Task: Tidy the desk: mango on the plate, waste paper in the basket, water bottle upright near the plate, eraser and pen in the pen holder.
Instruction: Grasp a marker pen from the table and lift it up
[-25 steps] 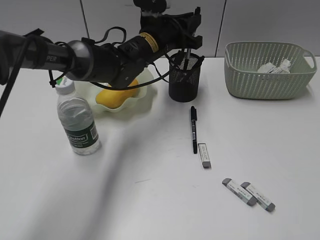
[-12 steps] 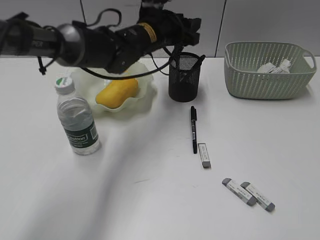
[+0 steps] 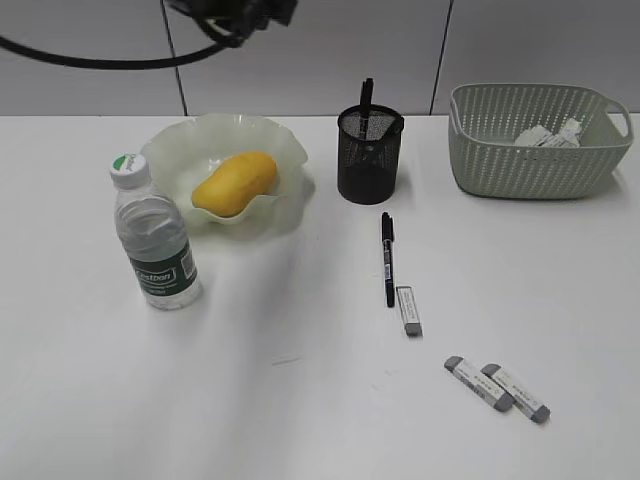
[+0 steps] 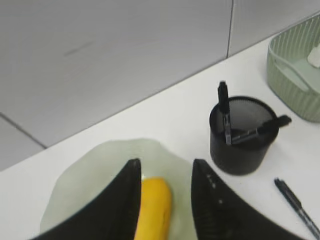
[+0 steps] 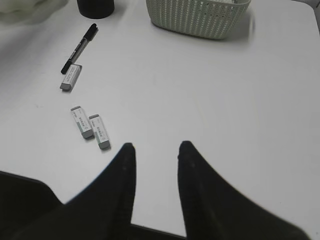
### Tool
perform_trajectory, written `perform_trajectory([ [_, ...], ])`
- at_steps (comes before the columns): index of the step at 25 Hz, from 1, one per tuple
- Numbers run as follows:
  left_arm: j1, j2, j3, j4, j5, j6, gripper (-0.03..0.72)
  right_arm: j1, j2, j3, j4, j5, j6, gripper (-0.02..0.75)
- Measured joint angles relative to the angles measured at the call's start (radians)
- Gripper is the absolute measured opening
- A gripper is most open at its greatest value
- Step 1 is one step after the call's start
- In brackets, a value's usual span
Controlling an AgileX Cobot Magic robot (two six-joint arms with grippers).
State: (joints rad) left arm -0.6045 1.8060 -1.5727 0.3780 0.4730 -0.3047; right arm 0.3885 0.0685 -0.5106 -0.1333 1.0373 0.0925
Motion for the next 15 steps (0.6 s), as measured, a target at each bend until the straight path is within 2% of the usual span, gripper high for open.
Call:
perform_trajectory([
  [3, 0.0, -0.168, 0.149, -0.004, 0.076, 0.005, 0.255, 0.0, 0.0, 0.0, 0.0, 0.0, 0.0, 0.246],
  [6, 0.0, -0.371, 0.351, -0.045, 0.164, 0.005, 0.255, 0.0, 0.0, 0.0, 0.0, 0.0, 0.0, 0.246],
  [12, 0.0, -0.871, 0.779, -0.161, 0.32, 0.005, 0.269, 0.0, 0.0, 0.0, 0.0, 0.0, 0.0, 0.246],
  [15, 0.0, -1.159, 0.926, -0.174, 0.416, 0.005, 0.305, 0.0, 0.0, 0.0, -0.001, 0.0, 0.0, 0.246],
])
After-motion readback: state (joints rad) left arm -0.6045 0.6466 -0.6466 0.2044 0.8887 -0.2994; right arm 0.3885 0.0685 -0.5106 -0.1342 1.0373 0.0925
